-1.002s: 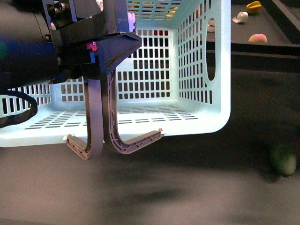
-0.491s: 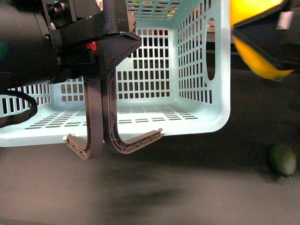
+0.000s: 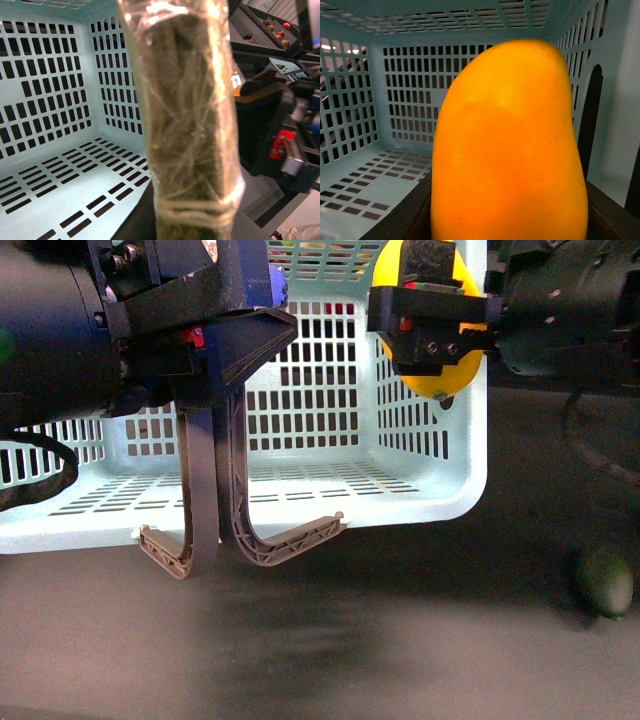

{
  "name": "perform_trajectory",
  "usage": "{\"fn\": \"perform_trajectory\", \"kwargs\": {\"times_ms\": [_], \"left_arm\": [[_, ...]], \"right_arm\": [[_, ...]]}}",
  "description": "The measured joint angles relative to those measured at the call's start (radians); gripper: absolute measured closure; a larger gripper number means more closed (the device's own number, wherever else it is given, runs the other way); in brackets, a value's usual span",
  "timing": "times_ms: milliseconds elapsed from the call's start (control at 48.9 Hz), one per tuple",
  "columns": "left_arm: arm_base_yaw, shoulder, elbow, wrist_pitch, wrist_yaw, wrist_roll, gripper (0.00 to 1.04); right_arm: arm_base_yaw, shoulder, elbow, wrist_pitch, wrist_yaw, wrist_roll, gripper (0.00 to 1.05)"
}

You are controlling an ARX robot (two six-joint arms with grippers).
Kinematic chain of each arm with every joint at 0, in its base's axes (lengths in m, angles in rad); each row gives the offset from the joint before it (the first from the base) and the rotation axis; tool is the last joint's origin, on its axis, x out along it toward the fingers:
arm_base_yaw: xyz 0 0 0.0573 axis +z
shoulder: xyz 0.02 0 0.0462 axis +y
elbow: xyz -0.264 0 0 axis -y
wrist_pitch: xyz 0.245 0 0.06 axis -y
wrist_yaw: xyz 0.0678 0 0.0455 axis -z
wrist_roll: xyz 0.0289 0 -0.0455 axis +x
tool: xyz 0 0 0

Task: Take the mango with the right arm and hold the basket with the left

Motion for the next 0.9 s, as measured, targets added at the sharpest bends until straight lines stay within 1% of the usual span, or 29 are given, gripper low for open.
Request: {"fn": "perform_trajectory", "kwargs": {"times_ms": [164, 205, 225, 286, 307, 348, 430, 470, 573, 675, 777, 900], "left_arm": [[0.0, 0.0, 0.0, 0.0, 0.0, 0.0, 0.96], [0.0, 0.0, 0.0, 0.0, 0.0, 0.0, 0.96], [0.0, 0.0, 0.0, 0.0, 0.0, 0.0, 0.96], [0.0, 0.0, 0.0, 0.0, 0.001, 0.0, 0.96], [0.0, 0.0, 0.0, 0.0, 0.001, 0.0, 0.96], [0.0, 0.0, 0.0, 0.0, 0.0, 0.0, 0.96], [0.0, 0.0, 0.0, 0.0, 0.001, 0.0, 0.96], [0.0, 0.0, 0.0, 0.0, 0.007, 0.001, 0.96], [-0.001, 0.0, 0.0, -0.005, 0.007, 0.0, 0.96], [-0.001, 0.0, 0.0, -0.006, -0.003, -0.008, 0.96], [0.0, 0.0, 0.0, -0.006, -0.003, -0.001, 0.96], [0.0, 0.0, 0.0, -0.006, -0.001, -0.006, 0.96]], "right_arm": [[0.021, 0.099, 0.079, 0.03, 0.038, 0.01, 0.46], [0.024, 0.105, 0.086, 0.031, 0.047, 0.006, 0.43], [0.026, 0.11, 0.092, 0.031, 0.054, 0.006, 0.39], [0.03, 0.113, 0.097, 0.035, 0.059, 0.009, 0.32], [0.03, 0.113, 0.097, 0.043, 0.063, 0.01, 0.27], [0.03, 0.106, 0.097, 0.059, 0.068, 0.012, 0.2], [0.027, 0.08, 0.086, 0.072, 0.07, 0.019, 0.09], [0.024, 0.057, 0.071, 0.081, 0.071, 0.022, 0.06], [0.013, -0.019, 0.017, 0.098, 0.07, 0.028, 0.09], [-0.013, -0.157, -0.085, 0.12, 0.069, 0.029, 0.08], [-0.061, -0.318, -0.198, 0.105, 0.069, 0.038, 0.08], [-0.146, -0.543, -0.36, 0.04, 0.049, 0.051, 0.08]]}}
